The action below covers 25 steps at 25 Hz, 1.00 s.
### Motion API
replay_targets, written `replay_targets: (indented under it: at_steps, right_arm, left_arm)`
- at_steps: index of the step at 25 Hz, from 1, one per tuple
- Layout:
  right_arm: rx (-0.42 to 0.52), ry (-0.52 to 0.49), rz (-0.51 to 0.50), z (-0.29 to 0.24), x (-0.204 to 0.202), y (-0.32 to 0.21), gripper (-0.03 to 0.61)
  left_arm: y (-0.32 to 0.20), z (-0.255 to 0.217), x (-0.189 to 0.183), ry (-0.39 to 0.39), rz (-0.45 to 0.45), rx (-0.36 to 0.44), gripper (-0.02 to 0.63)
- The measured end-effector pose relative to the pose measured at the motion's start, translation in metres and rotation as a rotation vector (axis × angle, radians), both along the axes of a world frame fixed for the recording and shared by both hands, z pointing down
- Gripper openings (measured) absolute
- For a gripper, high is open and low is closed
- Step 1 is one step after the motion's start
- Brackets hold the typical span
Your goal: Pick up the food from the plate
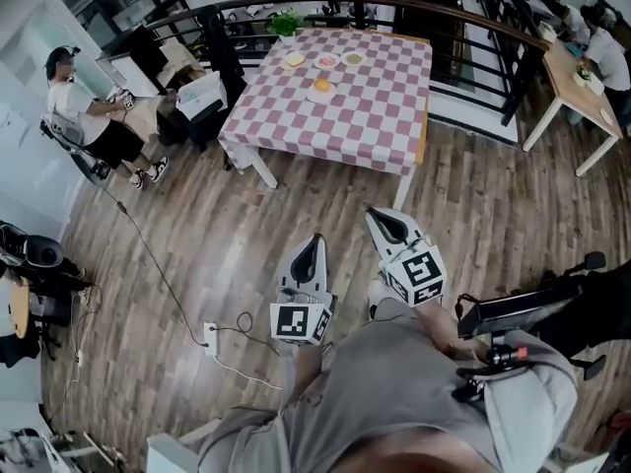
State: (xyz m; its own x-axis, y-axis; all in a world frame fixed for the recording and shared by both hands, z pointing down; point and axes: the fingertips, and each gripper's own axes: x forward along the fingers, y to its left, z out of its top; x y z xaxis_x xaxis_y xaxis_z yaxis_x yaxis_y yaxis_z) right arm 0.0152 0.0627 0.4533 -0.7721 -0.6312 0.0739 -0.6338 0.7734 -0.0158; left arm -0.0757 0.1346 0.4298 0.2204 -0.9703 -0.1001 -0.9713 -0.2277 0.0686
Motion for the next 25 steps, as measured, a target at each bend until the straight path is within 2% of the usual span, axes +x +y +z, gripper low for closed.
replay_targets:
  at_steps: [6,11,18,25]
  right_arm:
    - [0.029,0.005,-0.018,-0.009,-0.002,-0.076,0.014]
    - [0.042,-0.003,-0.023,-0.013,0.009,-0.133,0.014]
    - [0.022,-0.017,-0.043,-0.004,0.015,-0.176,0.014]
    - [0.008,-0.027,-0.023,0.006,0.01,-0.209,0.014]
  left_arm:
    - [-0.081,-0.006,0.001,0.01,0.016,0.009,0.005]
    - [-0.139,-0.008,0.004,0.009,-0.006,0.01,0.005]
    - [-0.178,0.001,0.019,0.01,-0.01,-0.022,0.005]
    - [-0.218,0.007,0.002,0.004,-0.013,-0.011,0.005]
